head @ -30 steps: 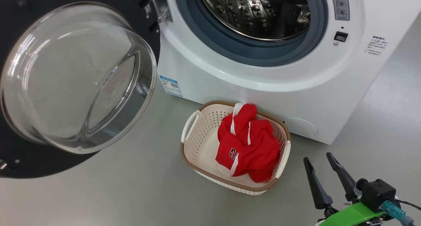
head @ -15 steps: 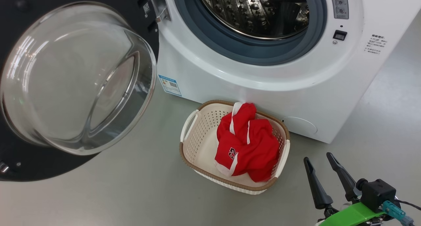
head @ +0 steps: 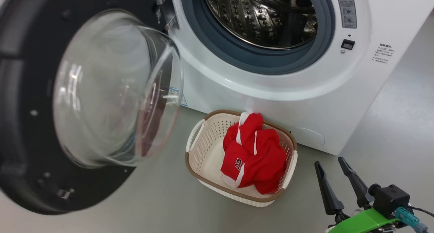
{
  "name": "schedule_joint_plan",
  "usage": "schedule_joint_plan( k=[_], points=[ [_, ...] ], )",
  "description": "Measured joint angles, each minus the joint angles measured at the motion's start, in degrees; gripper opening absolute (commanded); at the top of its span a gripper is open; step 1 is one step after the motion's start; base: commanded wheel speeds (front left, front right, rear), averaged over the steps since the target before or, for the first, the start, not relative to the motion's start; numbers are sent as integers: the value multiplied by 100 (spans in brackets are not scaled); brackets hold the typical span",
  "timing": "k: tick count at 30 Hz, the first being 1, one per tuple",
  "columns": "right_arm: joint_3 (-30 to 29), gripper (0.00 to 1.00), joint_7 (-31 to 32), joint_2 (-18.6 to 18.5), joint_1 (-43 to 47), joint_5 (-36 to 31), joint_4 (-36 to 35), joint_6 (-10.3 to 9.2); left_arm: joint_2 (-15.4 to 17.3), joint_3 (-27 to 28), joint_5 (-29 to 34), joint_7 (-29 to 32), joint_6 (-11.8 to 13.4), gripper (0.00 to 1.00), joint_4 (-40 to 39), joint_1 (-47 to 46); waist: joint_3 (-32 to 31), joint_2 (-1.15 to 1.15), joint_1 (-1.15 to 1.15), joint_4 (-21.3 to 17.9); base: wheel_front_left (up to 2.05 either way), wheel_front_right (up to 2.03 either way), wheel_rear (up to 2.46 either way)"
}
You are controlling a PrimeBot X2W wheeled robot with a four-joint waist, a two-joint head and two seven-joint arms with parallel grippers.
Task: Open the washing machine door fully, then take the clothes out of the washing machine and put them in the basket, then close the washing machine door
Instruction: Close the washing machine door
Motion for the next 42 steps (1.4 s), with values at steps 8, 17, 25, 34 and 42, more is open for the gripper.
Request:
schedule_joint_plan(
  k=[8,17,25,34,42],
  points=[
    [-7,100,0,57,9,0,-1,0,-135,-299,-378,225,-4,0,-1143,556,-100,0,0,5,0,0,0],
    [-5,100,0,85,16,0,-1,0,-182,-690,-588,247,-4,0,-2319,936,-159,0,0,-68,0,0,0],
    [-15,100,0,85,17,0,-4,-1,-454,-1076,-673,20,-2,0,-3064,960,-161,0,0,-141,0,0,0],
    [-15,100,0,86,18,0,-3,0,-512,-1352,-591,-341,-3,0,-3244,959,-178,0,0,-191,0,0,0],
    [-22,100,0,93,18,0,-4,-1,-489,-1463,-428,-867,-5,0,-2948,959,-212,0,0,-192,0,0,0]
  ],
)
